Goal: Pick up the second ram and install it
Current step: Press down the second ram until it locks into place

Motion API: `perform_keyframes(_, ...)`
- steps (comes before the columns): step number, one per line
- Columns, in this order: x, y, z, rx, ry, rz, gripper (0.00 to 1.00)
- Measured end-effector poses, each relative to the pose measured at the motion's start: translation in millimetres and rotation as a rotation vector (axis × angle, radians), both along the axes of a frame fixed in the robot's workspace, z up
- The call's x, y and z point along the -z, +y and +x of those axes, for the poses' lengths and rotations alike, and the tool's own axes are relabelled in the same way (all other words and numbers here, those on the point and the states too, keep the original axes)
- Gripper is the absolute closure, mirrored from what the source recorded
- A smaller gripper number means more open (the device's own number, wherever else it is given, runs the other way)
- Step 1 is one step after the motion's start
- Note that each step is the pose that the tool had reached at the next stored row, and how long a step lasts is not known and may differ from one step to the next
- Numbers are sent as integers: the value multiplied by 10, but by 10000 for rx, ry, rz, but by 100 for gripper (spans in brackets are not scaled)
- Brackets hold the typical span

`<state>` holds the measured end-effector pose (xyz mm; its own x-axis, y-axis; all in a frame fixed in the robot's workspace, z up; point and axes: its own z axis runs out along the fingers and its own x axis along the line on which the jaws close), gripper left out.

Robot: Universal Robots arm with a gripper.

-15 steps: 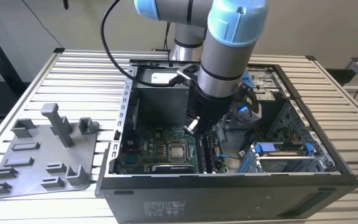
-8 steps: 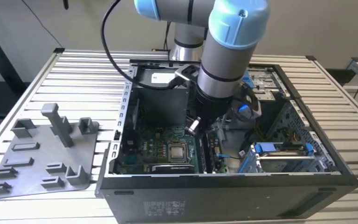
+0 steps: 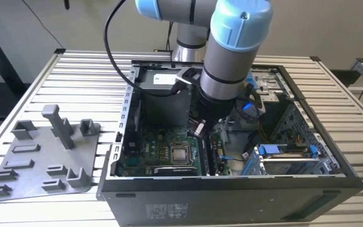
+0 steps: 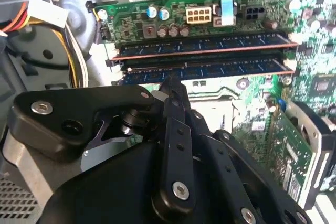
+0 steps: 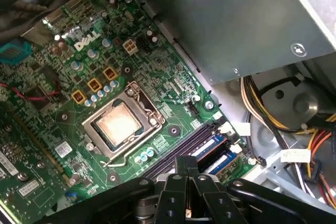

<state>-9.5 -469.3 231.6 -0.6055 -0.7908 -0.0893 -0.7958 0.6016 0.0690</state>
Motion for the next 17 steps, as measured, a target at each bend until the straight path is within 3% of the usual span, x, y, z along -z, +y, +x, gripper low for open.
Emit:
perform_keyframes(3,9,-1,-1,-439,-163,4,89)
perform_keyframes(5,22,0,-6,-657,-206,13,89)
perform_keyframes(10,43,0,-28,-1268,-211,75,89)
perform_keyframes(13,43,0,-29,-1274,-211,76,89)
perform_keyframes(17,101,-2,-29,-1275,-206,64,89)
